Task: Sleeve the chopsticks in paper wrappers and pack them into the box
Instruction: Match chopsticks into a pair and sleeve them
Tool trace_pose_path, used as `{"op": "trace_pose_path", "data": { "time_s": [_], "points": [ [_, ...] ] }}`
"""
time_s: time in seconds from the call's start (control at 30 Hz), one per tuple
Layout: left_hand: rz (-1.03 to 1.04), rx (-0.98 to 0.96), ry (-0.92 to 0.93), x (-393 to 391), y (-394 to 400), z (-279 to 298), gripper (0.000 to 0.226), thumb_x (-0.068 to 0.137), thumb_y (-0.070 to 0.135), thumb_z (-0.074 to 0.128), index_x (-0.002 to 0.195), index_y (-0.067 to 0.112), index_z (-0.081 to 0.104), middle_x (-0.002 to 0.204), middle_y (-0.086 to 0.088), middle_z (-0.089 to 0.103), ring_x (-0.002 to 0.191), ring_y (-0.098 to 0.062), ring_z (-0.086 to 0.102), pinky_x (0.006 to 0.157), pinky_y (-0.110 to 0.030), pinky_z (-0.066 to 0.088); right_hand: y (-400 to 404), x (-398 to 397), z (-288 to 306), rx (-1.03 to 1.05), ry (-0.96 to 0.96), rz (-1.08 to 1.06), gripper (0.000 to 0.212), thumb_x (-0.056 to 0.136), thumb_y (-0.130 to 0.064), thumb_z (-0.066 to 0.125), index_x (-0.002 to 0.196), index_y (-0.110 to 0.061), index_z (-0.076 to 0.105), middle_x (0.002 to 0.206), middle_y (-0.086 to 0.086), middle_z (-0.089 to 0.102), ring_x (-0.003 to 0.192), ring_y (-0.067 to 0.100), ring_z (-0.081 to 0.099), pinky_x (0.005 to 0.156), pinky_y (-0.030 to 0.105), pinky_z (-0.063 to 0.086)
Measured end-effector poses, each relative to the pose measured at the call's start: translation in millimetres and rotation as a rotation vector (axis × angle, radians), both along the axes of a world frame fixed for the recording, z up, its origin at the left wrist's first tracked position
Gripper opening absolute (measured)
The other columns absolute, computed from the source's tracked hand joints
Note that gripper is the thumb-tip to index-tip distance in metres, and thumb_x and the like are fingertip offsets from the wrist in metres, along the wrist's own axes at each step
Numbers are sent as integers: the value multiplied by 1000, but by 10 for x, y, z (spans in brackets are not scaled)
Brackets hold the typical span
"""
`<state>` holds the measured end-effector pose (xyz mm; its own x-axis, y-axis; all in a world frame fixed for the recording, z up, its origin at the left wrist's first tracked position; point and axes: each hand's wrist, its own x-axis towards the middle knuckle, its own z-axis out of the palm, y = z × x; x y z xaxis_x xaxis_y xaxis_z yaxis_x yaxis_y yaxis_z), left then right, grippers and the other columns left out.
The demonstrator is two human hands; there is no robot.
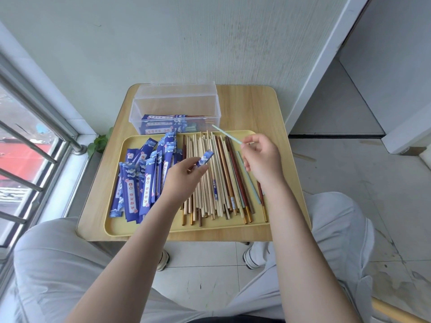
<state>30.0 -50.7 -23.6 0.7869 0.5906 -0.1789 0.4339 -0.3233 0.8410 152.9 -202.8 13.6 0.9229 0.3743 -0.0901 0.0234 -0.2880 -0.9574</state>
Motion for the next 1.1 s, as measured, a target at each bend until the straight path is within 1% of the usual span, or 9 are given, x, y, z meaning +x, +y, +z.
{"op": "trace_pose_path", "data": {
  "time_s": [0.13,0.33,0.43,0.57,0.67,0.73,0.83,0.97,1.1],
  "points": [
    [38,-146,-42,-74,74,-25,46,93,33,70,136,18,60,109,-2,69,102,-18,65,81,-24,48,-34,29,55,489,259,-178,4,94,-7,67,95,-4,70,70,2,65,62,15,59,59,26,50],
    [-7,-246,-76,-142,52,5,35,91,26,73,125,20,69,101,2,71,90,-8,64,76,-19,45,-88,58,6,491,215,-300,25,103,-17,54,85,-12,70,63,-2,55,56,12,49,54,26,40],
    [-53,-224,-83,-145,27,28,24,90,25,74,113,30,69,93,-4,69,85,-11,60,75,-22,47,-92,63,-40,393,169,-293,26,103,-18,53,83,-11,68,58,-4,53,54,12,47,52,26,38],
    [-144,-147,-50,-143,28,50,28,90,22,73,118,23,69,79,11,62,67,3,54,66,-12,44,-37,9,-81,268,98,-220,24,102,-18,54,83,-14,67,61,-3,54,56,12,49,56,28,42],
    [-233,-165,7,-89,-22,114,20,90,20,75,109,22,70,76,10,63,65,-3,59,66,-19,46,65,-48,-124,202,64,-148,12,99,-16,60,90,-18,68,68,-5,61,58,7,57,61,29,51],
    [-288,-248,44,-51,-92,183,12,90,13,73,100,16,67,65,6,62,56,-11,58,60,-24,47,131,-111,-158,202,38,-119,10,95,-13,65,103,-19,65,75,-5,66,63,8,64,65,29,53],
    [-336,-475,46,-17,-197,246,9,95,9,65,97,7,57,67,-8,62,49,-21,52,50,-29,46,165,-198,-192,78,-49,-121,40,90,-16,73,124,-24,53,82,-5,71,74,7,67,73,21,53],
    [-263,-809,-8,-33,-261,178,12,98,2,57,106,7,49,73,-12,58,48,-21,50,45,-28,45,126,-195,-267,-98,-64,19,16,97,-24,62,111,-19,67,92,-7,73,87,10,69,84,34,57],
    [-143,-824,-13,-54,-232,70,14,98,0,54,108,8,47,72,-11,57,50,-21,49,47,-29,43,-52,-76,-366,-622,-247,-22,18,103,-20,51,109,-12,65,100,0,68,78,16,60,56,26,45]
  ]
}}
